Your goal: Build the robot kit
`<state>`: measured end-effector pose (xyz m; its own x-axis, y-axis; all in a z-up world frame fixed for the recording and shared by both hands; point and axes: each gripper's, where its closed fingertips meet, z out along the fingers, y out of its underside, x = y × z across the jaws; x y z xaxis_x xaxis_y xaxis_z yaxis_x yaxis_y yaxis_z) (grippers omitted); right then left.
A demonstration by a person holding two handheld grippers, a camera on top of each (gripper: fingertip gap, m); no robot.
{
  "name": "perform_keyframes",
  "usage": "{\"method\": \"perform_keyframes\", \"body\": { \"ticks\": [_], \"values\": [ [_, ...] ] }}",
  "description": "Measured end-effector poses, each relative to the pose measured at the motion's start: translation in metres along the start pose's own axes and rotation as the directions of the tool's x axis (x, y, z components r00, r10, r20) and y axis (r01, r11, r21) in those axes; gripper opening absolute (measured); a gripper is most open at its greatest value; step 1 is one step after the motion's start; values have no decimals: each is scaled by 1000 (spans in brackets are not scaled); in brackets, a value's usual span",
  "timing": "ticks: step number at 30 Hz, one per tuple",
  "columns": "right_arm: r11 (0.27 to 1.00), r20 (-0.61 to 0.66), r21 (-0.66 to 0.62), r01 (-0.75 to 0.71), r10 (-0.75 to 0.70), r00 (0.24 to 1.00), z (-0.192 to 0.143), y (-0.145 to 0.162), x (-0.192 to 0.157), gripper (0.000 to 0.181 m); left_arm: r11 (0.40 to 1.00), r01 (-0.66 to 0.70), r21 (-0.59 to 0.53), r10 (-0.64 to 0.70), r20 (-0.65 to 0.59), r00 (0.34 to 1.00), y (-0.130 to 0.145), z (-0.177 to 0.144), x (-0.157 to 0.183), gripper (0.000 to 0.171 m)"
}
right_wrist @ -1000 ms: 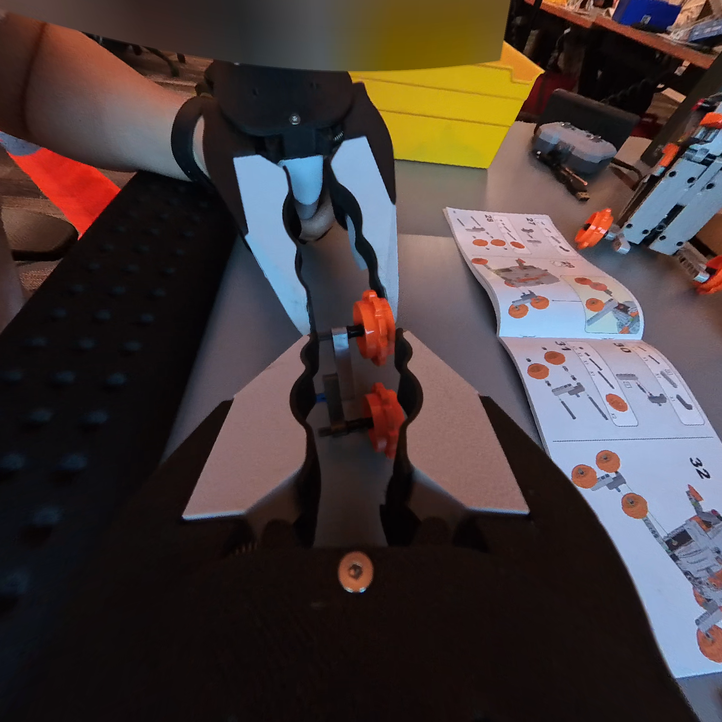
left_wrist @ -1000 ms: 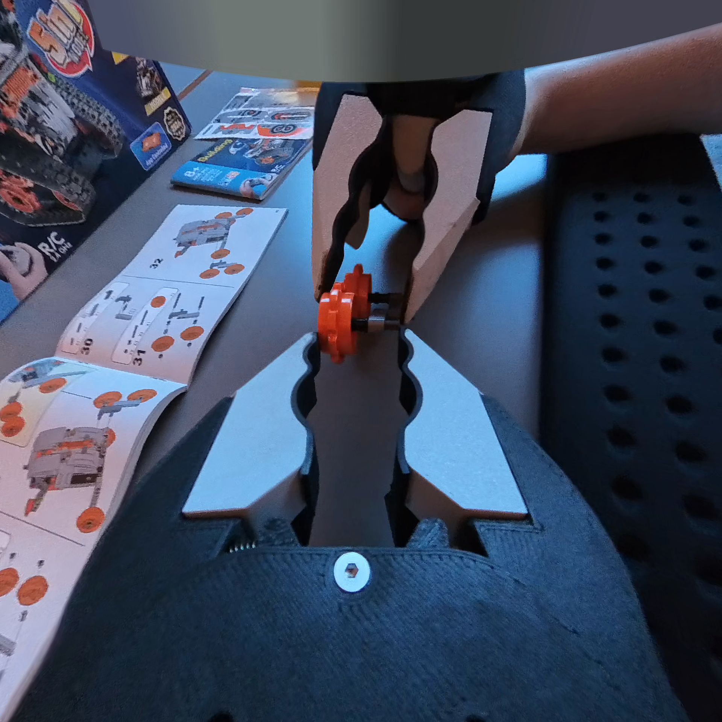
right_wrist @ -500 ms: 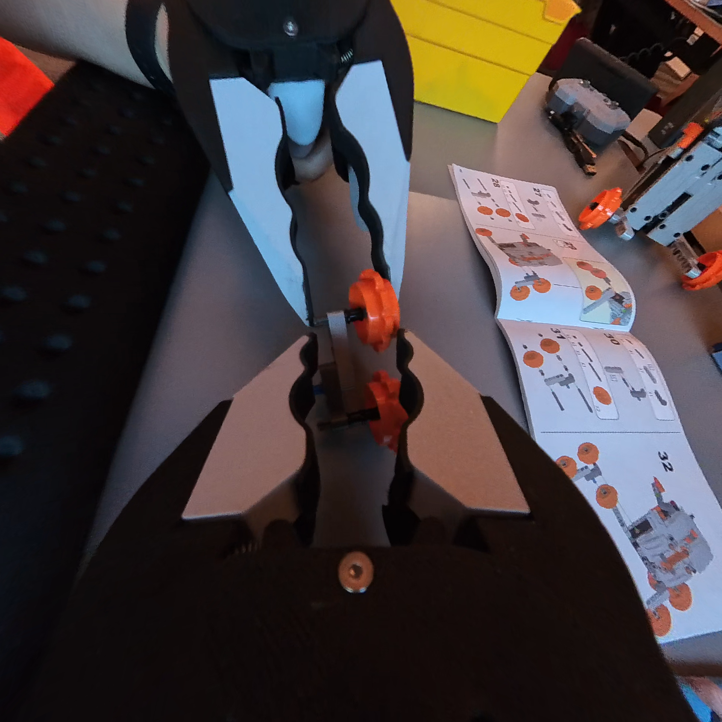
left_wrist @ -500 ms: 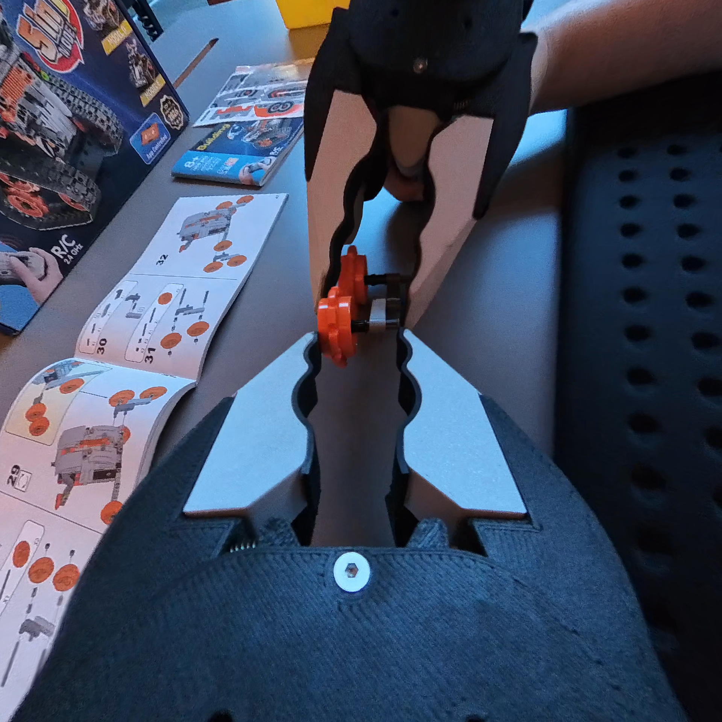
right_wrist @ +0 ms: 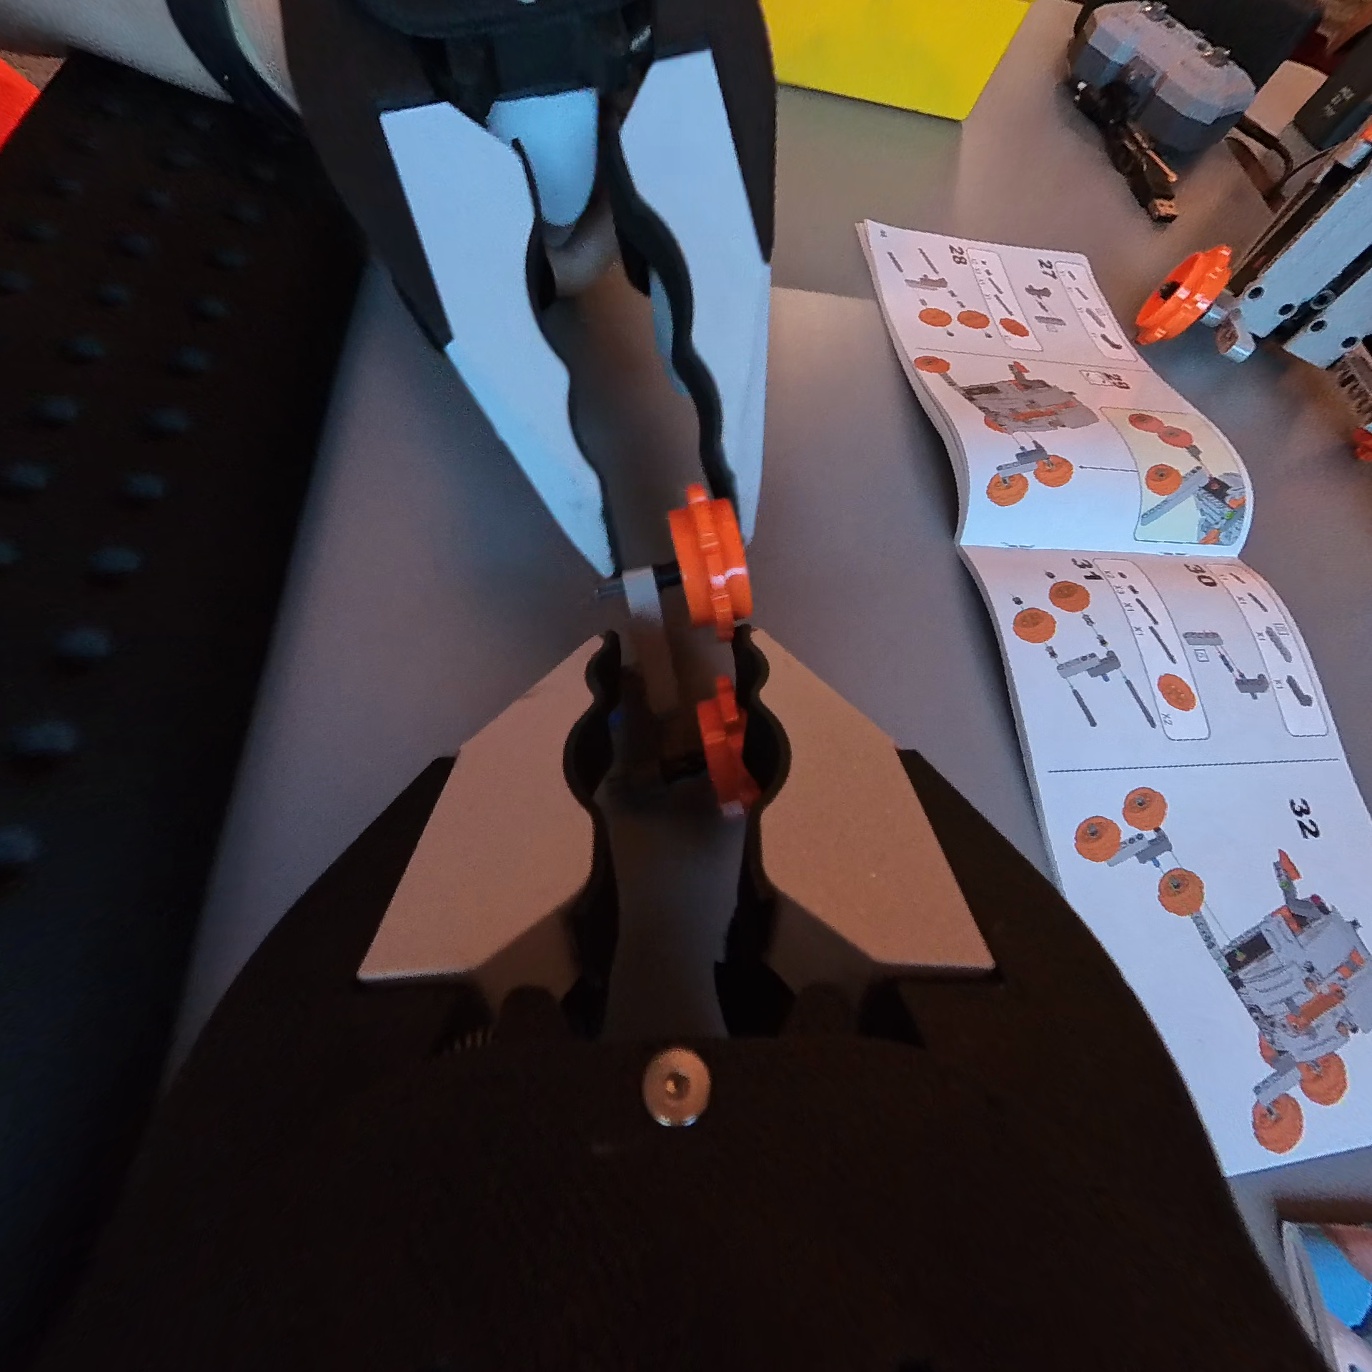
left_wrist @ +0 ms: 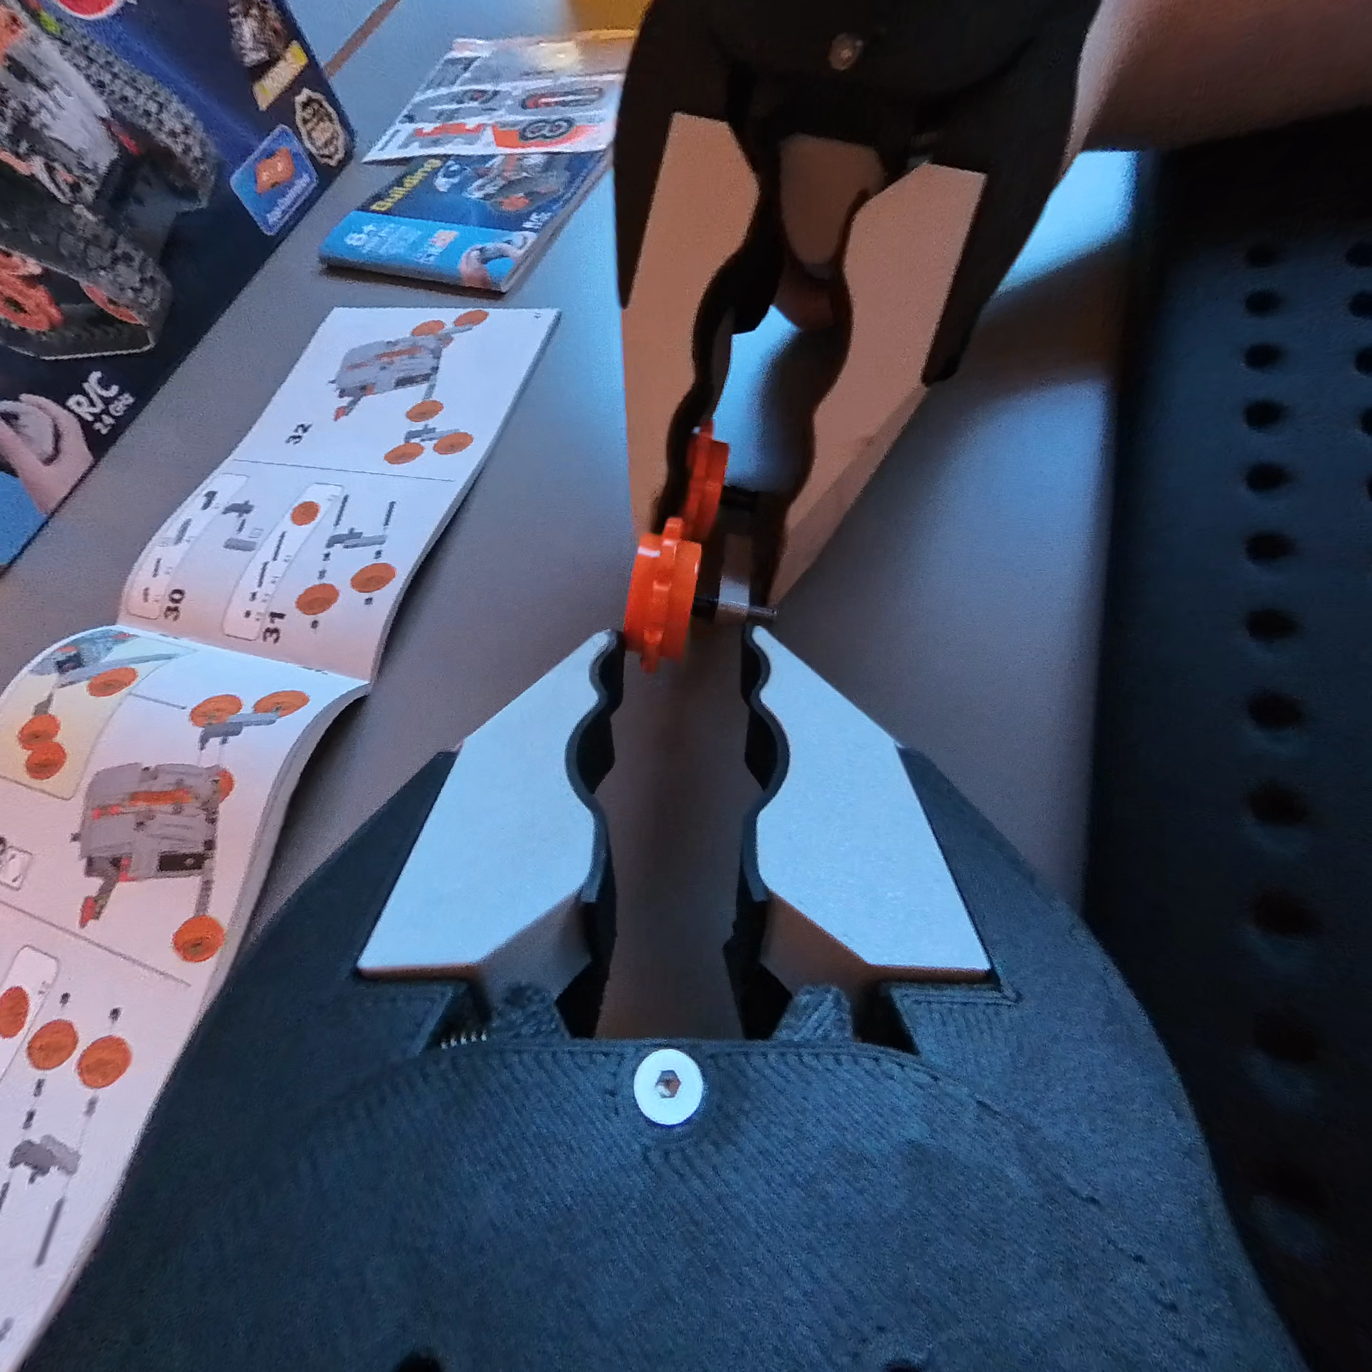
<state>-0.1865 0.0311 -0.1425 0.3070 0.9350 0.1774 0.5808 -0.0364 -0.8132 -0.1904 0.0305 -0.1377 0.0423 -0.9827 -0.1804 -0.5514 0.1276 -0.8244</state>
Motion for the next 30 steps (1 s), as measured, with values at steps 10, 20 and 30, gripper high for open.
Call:
{"method": "perform_keyframes", "body": {
  "ticks": [10, 20, 30],
  "values": [
    [995, 3, -47, 84, -84, 996, -1, 5, -7, 28, 999, 15, 34, -15, -27, 1000, -3, -8, 2, 29],
    [987, 18, -34, 155, -154, 988, -11, -2, -15, 28, 991, 127, 44, -120, -134, 984, -4, -13, 3, 35],
    [983, 83, -42, 176, -172, 982, -11, -2, -27, 14, 999, 51, 19, -47, -144, 988, -6, -4, 11, 20]
  ]
}}
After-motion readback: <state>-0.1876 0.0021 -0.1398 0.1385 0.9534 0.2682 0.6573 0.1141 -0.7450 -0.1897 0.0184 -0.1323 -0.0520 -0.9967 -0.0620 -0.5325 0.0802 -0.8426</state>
